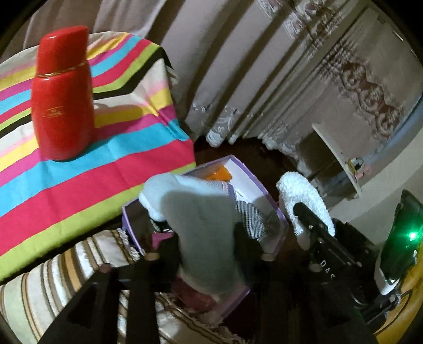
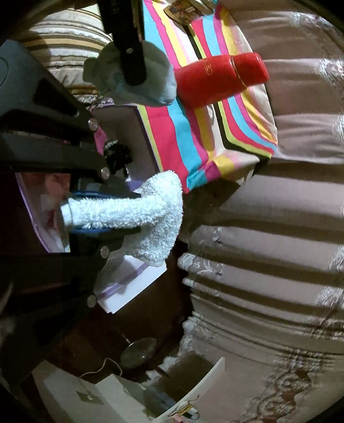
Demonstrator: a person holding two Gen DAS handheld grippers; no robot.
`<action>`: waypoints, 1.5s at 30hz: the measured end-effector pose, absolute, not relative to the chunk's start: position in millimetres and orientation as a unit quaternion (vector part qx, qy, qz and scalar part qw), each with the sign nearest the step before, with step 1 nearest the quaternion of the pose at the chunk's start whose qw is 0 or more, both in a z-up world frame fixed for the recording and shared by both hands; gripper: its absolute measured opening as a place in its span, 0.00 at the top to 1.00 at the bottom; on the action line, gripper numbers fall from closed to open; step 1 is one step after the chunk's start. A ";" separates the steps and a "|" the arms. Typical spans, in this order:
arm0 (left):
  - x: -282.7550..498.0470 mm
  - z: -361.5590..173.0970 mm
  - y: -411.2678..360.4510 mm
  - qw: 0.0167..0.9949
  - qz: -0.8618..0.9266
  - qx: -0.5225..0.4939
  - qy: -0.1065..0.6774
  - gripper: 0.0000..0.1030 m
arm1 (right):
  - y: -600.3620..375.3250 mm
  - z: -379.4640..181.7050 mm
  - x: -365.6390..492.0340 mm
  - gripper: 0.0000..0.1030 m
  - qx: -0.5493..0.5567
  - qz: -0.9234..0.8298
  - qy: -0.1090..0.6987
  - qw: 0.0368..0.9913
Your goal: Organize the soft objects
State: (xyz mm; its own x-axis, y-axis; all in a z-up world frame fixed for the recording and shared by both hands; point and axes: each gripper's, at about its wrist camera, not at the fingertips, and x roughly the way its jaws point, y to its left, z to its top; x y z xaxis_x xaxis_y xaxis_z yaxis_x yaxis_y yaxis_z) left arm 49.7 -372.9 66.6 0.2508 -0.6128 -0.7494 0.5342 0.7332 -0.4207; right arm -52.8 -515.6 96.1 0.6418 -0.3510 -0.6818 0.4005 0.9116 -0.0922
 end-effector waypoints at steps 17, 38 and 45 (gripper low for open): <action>5.0 39.3 -336.1 0.766 -0.342 -0.061 0.541 0.28 | -520.9 99.0 -86.0 0.56 0.040 -0.218 0.377 0.899; 5.5 13.3 -330.7 0.757 -0.321 -0.071 0.565 0.22 | -521.0 91.4 -100.2 0.53 0.047 -0.215 0.391 0.893; 5.1 13.1 -333.1 0.757 -0.318 -0.065 0.568 0.21 | -519.8 89.4 -99.2 0.52 0.047 -0.213 0.395 0.893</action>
